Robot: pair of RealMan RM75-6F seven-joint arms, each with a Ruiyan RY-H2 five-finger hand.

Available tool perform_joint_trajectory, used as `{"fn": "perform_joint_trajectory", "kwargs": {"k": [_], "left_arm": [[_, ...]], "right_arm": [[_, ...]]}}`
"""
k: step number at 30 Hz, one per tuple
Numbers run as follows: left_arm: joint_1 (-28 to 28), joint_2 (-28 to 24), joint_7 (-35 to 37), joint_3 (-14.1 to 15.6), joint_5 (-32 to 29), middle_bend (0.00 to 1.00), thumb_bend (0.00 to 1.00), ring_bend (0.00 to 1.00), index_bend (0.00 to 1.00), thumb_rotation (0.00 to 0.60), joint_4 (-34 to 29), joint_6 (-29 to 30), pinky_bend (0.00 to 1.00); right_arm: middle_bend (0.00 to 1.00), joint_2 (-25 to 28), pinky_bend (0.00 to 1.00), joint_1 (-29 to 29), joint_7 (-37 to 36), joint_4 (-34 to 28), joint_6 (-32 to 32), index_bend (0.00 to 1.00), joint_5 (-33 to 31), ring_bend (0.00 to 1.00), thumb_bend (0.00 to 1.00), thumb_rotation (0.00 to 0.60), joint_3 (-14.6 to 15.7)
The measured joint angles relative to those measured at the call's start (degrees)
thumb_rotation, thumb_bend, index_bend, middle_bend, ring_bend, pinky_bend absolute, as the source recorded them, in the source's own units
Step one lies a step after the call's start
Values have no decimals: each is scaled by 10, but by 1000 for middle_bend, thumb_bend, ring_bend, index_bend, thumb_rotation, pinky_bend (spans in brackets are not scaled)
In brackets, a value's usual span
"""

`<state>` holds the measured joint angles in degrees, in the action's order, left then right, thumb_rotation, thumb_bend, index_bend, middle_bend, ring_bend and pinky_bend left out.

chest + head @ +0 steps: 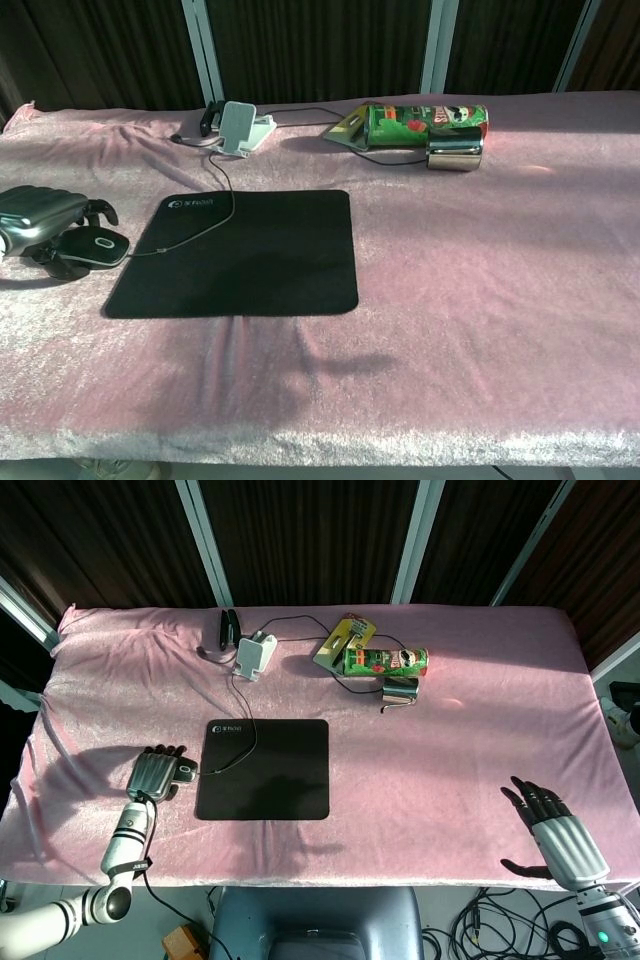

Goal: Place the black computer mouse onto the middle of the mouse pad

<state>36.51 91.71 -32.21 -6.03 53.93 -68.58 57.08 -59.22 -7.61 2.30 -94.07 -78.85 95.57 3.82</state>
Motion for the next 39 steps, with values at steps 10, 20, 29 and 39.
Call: {"fn": "perform_joint_trajectory", "kwargs": {"k": [10,20,29,39], "left_arm": [[-7,22,8,1,34,614,386,505,508,600,34,25,588],[-19,2,18,1,99,631,382,517,511,600,-49,85,602],[5,15,-78,-15,105,629,379,516,511,600,-134,97,601],[51,110,-162,-42,44,611,381,514,498,600,-106,78,601]], "right_arm": [[73,0,245,0,-1,0,0,49,0,110,224,600,0],[73,0,245,-3,3,-2,6,51,-3,110,224,600,-1],[73,2,245,-6,3,-2,11,51,0,110,223,600,2],[73,7,245,-10,-8,2,15,51,9,110,224,600,6]]}}
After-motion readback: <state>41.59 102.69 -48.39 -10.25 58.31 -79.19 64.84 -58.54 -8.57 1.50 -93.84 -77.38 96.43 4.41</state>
